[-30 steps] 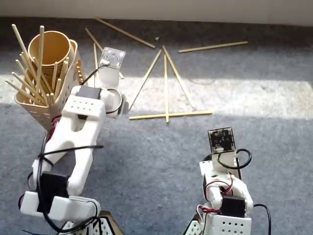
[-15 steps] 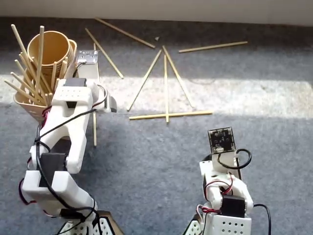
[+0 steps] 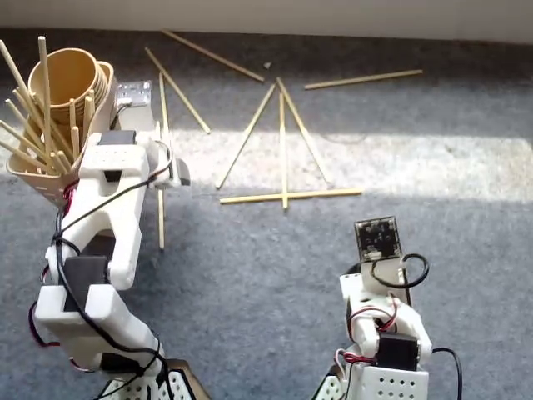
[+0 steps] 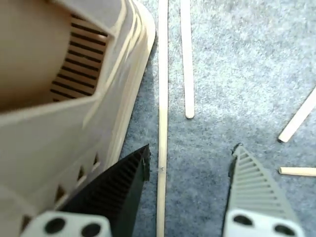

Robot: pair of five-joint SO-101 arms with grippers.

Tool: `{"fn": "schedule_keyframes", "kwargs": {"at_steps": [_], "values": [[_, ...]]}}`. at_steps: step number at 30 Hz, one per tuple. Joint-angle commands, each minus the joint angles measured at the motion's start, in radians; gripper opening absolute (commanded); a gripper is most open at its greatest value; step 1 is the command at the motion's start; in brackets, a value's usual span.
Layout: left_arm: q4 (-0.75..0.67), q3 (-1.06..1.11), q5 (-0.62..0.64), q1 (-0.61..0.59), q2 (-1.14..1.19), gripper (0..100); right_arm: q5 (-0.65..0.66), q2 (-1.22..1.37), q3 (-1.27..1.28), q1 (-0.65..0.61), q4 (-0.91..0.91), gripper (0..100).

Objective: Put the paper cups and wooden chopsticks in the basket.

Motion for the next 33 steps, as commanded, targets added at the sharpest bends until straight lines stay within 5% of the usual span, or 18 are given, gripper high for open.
{"fn": "schedule_keyframes", "kwargs": {"at_steps": [1,13,22,33], "values": [[-0.015,-0.071,0.006,0.027,0.091,27,0.012,0.004,0.013,-0.010,-0.015,14.5],[0.118,-0.535,0.041,0.051,0.429,27,0.012,0.004,0.013,-0.012,-0.015,14.5],[0.224,-0.768,0.015,0.059,0.648,0,0.012,0.004,0.013,-0.012,-0.015,14.5],[0.402,-0.998,-0.098,0.076,0.680,0,0.012,0.004,0.010,-0.048,0.013,14.5]]}}
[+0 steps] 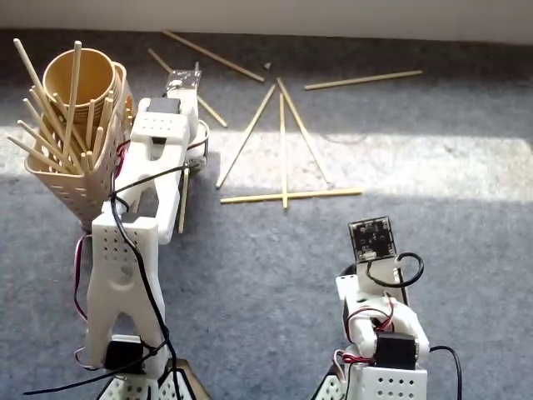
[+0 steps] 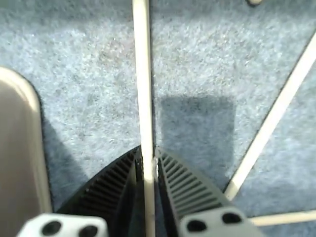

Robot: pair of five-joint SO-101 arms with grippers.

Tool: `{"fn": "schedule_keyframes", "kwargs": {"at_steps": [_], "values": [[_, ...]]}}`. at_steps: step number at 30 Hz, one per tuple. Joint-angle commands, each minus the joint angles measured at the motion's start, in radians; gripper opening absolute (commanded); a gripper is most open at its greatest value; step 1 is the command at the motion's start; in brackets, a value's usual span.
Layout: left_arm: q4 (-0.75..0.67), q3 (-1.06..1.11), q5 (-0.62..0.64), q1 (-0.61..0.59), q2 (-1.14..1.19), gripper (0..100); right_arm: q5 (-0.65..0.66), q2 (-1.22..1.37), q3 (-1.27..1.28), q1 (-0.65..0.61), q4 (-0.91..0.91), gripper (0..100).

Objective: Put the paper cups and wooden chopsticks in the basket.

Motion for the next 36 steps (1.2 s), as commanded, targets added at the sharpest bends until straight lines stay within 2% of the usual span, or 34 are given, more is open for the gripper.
{"fn": "schedule_keyframes", "kwargs": {"at_steps": [1,7,11,17,23,26,31,36], "values": [[0.092,-0.148,-0.055,-0.007,-0.001,0,0.012,0.004,0.010,-0.013,0.004,14.5],[0.358,-0.641,-0.141,-0.005,-0.001,0,0.012,0.004,0.010,-0.013,0.002,14.5],[0.396,-0.866,-0.186,0.015,-0.015,0,0.012,0.004,0.012,-0.013,0.002,14.5],[0.394,-0.888,-0.192,0.076,-0.163,0,0.012,0.004,0.012,-0.013,0.002,14.5],[0.373,-0.888,-0.192,0.136,-0.423,0,0.012,0.004,0.012,-0.013,0.002,14.5],[0.373,-0.886,-0.192,0.128,-0.573,0,0.012,0.004,0.013,-0.013,0.002,14.5],[0.381,-0.875,-0.195,0.004,-0.765,0,0.012,0.004,0.013,-0.013,0.002,14.5],[0.382,-0.777,-0.233,-0.171,-0.785,0,0.012,0.004,0.013,-0.013,0.002,14.5]]}}
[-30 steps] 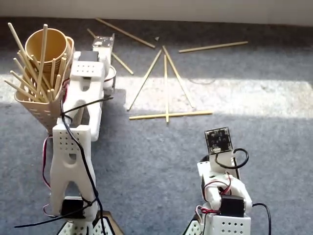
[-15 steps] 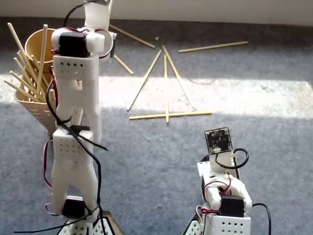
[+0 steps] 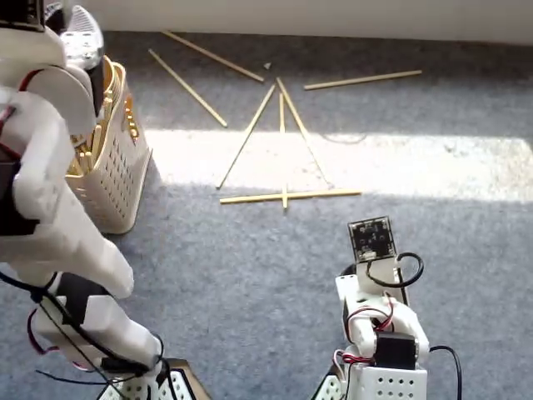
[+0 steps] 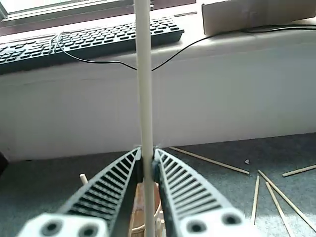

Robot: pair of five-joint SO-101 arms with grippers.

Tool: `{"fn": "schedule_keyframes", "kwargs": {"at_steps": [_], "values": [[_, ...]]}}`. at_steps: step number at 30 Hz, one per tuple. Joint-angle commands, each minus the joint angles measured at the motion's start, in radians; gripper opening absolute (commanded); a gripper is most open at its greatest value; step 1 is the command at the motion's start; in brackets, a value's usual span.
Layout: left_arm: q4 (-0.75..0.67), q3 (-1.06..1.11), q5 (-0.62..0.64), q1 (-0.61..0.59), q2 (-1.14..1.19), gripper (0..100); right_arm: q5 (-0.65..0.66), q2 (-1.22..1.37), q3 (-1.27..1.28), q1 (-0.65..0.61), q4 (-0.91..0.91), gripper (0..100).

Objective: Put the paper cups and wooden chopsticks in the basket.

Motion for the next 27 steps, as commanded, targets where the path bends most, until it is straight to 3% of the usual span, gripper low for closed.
{"fn": "schedule_keyframes", "kwargs": {"at_steps": [1,6,11,14,21,27], "values": [[-0.003,0.047,-0.014,-0.117,-0.016,0,0.012,0.004,0.013,-0.013,0.002,14.5],[-0.005,0.058,-0.009,-0.162,-0.022,0,0.012,0.004,0.013,-0.013,0.002,14.5],[0.008,-0.174,0.009,-0.160,-0.033,0,0.012,0.004,0.013,-0.013,0.002,14.5],[0.015,-0.096,0.008,-0.165,-0.140,0,0.012,0.004,0.013,-0.013,0.002,14.5],[-0.018,0.785,-0.015,-0.148,-0.656,0,0.012,0.004,0.013,-0.013,-0.016,14.5],[-0.588,1.583,-0.055,-0.120,-0.923,0,0.012,0.004,0.013,-0.013,-0.015,14.5]]}}
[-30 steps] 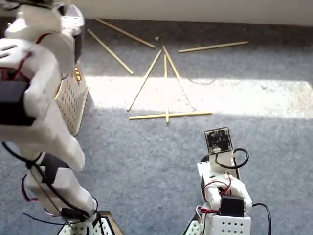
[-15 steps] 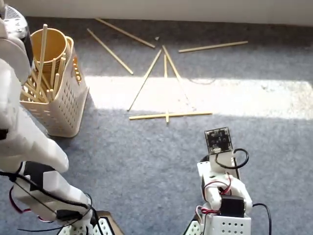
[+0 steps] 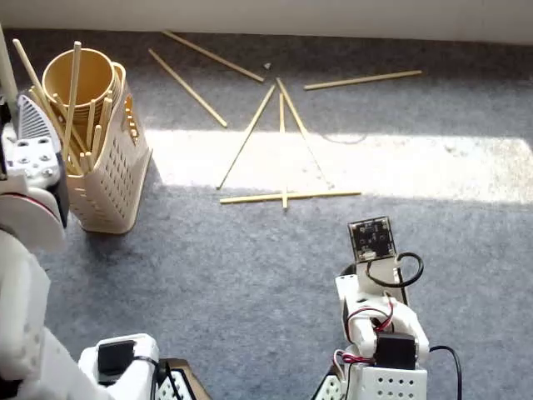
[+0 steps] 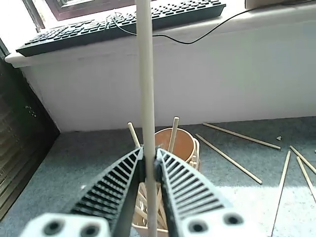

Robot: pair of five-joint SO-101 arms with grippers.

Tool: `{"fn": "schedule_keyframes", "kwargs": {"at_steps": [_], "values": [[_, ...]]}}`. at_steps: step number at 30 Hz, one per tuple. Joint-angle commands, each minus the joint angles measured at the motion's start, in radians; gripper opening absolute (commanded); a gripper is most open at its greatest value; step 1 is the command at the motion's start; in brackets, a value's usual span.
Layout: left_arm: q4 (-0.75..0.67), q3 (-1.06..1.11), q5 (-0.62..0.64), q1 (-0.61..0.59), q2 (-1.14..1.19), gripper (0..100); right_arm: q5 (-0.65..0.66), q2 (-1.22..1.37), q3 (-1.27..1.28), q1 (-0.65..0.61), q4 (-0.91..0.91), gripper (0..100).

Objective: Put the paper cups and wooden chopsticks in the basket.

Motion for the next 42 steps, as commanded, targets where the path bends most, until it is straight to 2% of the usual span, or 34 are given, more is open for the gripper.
{"fn": "schedule_keyframes", "kwargs": {"at_steps": [1,4,9,13,16,25,31,37,42], "values": [[-0.381,0.506,-0.003,-0.002,-0.082,0,0.012,0.004,0.013,-0.013,-0.015,14.5],[-0.542,0.615,-0.002,-0.007,-0.054,0,0.012,0.004,0.013,-0.013,-0.013,14.5],[-0.694,0.619,0.074,-0.077,0.073,0,0.012,0.004,0.013,-0.013,-0.015,14.5],[-0.784,0.619,0.077,-0.107,0.145,0,0.012,0.004,0.013,-0.013,-0.015,14.5],[-0.812,0.613,0.077,-0.116,0.145,0,0.012,0.004,0.013,-0.015,-0.016,14.5],[-0.776,0.401,0.077,-0.113,0.153,0,0.014,0.004,0.013,-0.028,-0.016,14.5],[-0.778,0.418,0.114,-0.113,0.162,0,0.014,0.004,0.013,-0.028,-0.013,14.5],[-0.964,0.518,0.127,-0.113,0.288,1,0.014,0.004,0.013,-0.028,-0.013,14.5],[-0.970,0.575,0.130,-0.113,0.392,1,0.014,0.004,0.013,-0.028,-0.013,14.5]]}}
